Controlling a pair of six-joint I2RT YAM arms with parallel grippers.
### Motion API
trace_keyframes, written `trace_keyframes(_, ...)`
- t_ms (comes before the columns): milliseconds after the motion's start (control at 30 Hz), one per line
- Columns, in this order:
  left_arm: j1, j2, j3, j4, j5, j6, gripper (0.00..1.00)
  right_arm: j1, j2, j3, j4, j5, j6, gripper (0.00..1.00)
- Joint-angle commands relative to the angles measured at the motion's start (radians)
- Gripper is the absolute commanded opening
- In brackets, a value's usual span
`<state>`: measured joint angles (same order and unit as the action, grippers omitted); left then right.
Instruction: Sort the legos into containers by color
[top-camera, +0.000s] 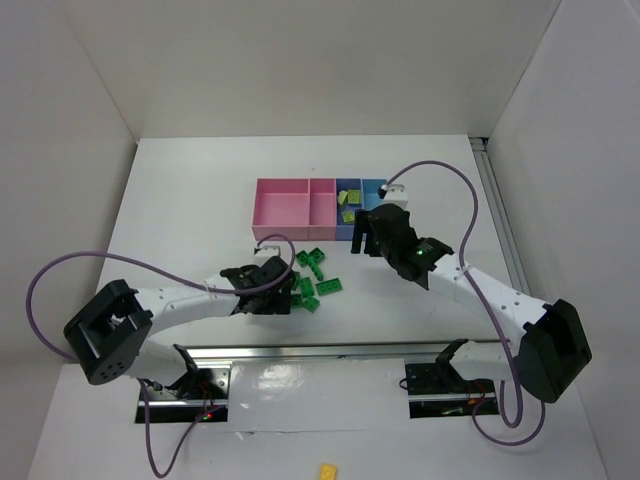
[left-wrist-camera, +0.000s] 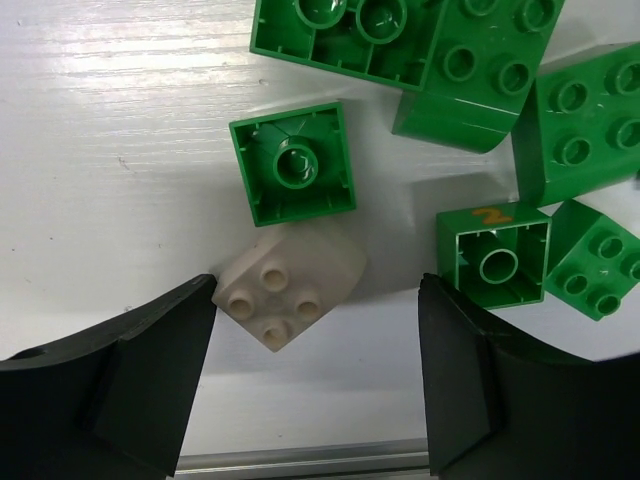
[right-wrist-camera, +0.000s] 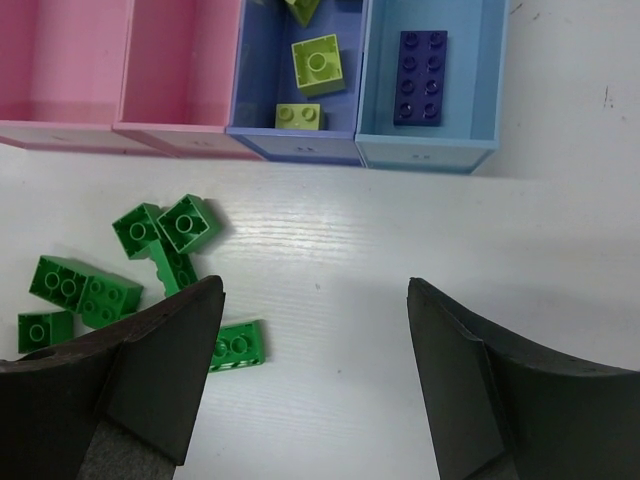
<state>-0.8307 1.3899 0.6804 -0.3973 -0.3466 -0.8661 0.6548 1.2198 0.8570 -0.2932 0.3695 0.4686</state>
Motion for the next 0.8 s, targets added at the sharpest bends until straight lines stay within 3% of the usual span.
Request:
trace_keyframes(0,-0.007,0.001,-0.012,0.020,-0.006,0.013,0.84,0.006,0.001,-0.009,0.011,0.011,0.013,0.81)
trace_keyframes(467,-0.059,0.021,-0.002,-0.035,-0.069,0.003,0.70,0.006,0.020,-0.018,0.029,0.011,0.031,0.81)
trace_keyframes(700,-0.120,0.069,0.021,-0.057,-0.130,0.003,0.70,0.006,0.020,-0.018,0.029,0.011,0.031,0.81)
trace_keyframes(767,-0.120,0.095,0.065,-0.121,-0.193,-0.049,0.80,0.006,0.020,-0.018,0.029,0.011,0.031,0.81)
